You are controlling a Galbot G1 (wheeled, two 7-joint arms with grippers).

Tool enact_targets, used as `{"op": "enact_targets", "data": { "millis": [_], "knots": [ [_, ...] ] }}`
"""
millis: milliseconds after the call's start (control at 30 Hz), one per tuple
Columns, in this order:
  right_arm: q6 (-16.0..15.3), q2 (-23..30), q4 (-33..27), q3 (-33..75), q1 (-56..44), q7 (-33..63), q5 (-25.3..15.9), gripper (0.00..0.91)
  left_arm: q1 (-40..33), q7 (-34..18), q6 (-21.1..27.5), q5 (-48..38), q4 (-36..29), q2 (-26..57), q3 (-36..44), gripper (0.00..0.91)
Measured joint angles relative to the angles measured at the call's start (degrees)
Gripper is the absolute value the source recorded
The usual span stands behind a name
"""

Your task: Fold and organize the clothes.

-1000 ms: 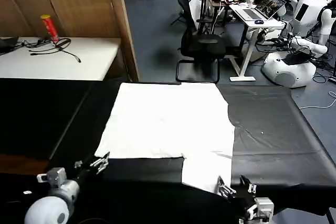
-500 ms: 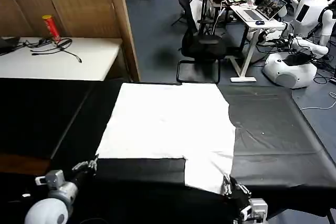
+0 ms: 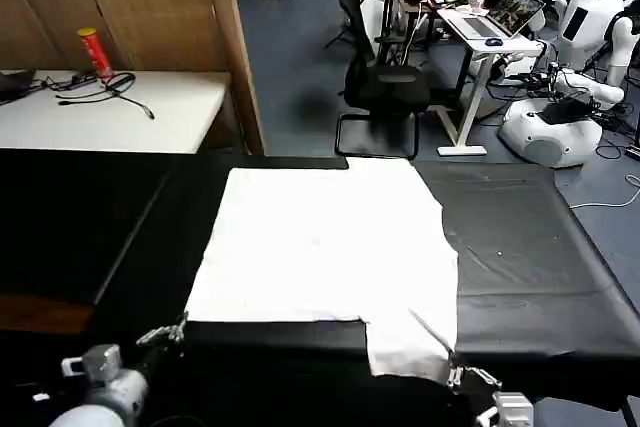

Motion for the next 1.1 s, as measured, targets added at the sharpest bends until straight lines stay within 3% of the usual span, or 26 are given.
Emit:
{"op": "enact_targets", "data": {
  "millis": [167,400,733,1100],
  "knots": [
    [4.75,-1.18,-1.37,1.33,3.46,-2.4,3.85,0.0,0.16,-0.08,-1.95,0.15,-0.8,-0.9,-0.79,0.0],
    [8.57,-3.46,-7.4,0.47,11.05,-3.25,6.62,0.0,-3.62,0.16,-6.68,0.3,0.8,-3.22,-0.4,0.0],
    [10.8,-6.8,-19.27,-1.84,24.27,-3.39,8.29,0.0,-10.44,0.49,-8.88,2.44,4.29,-5.05,2.19,0.0],
    [10.82,-8.96,-28.49,-4.15,35.2,-3.54,9.03,0.0,-18.6,0.44,-9.33,9.35,10.01,-4.38,6.56,0.0]
  ]
}}
